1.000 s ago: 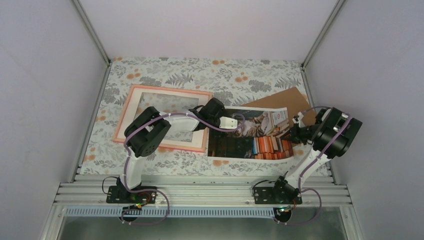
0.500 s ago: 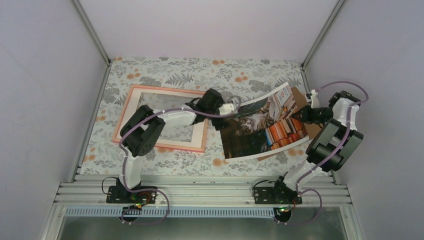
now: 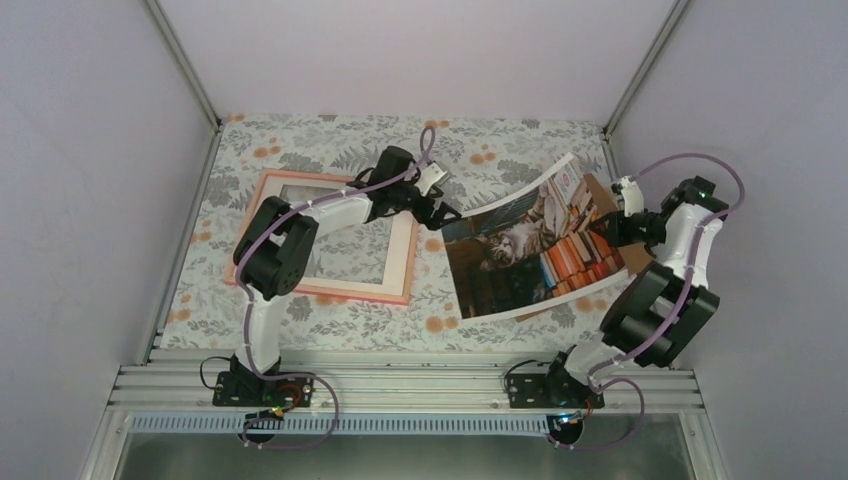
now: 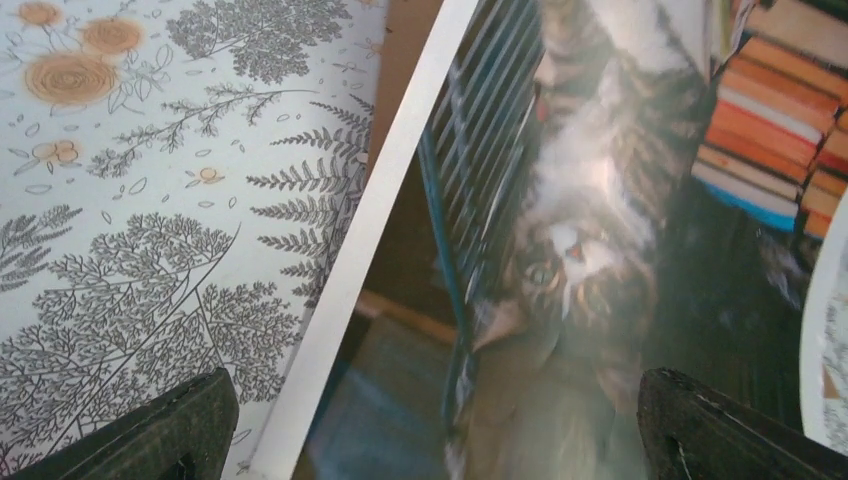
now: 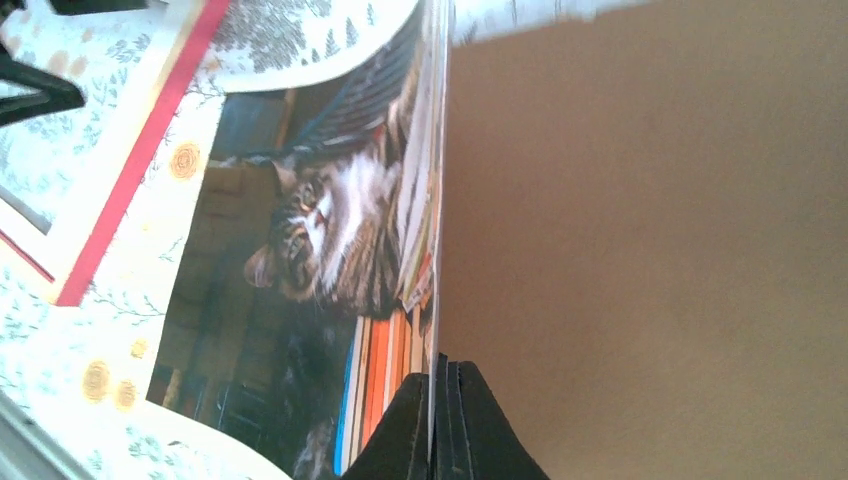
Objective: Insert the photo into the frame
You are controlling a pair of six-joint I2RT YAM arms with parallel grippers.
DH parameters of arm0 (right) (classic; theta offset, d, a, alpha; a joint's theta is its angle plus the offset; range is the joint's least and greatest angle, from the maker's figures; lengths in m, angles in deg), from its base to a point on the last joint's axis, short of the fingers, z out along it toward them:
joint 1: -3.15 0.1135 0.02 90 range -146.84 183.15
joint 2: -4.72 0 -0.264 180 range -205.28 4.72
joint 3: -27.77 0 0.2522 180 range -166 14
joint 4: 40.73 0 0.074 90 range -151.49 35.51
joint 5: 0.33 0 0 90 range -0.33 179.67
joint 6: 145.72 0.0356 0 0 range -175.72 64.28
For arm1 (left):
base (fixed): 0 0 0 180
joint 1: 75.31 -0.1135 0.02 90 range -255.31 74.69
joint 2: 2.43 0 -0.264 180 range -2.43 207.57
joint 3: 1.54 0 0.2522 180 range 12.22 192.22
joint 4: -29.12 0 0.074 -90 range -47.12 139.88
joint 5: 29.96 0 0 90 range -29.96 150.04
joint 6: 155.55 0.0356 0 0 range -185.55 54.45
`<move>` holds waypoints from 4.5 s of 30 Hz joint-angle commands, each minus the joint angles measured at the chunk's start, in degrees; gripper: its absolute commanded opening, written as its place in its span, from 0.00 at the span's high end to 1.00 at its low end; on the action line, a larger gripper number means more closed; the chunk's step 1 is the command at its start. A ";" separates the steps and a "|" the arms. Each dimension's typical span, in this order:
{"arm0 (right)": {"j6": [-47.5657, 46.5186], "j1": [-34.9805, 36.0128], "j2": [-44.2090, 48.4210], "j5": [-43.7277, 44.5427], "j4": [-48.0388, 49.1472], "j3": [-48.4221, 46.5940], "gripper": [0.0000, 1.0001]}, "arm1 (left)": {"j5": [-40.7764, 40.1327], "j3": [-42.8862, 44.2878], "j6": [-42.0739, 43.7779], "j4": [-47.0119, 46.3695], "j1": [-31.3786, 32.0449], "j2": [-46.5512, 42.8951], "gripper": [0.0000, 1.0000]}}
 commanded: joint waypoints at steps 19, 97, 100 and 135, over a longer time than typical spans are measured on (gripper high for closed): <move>-25.08 11.99 24.65 -1.41 3.86 -4.77 0.97 | 5.85 45.51 51.48 30.05 3.76 7.51 0.00; 26.93 45.41 17.15 14.46 44.33 -15.91 0.00 | 16.69 -15.87 -24.35 21.81 -29.97 -35.64 0.98; 26.45 45.46 16.83 12.66 44.31 -11.82 0.00 | 12.67 -21.37 -19.71 24.80 -35.06 -34.89 0.98; 19.23 64.93 11.52 22.11 51.49 1.51 0.01 | 18.58 0.67 -51.34 17.43 -38.37 -27.52 0.98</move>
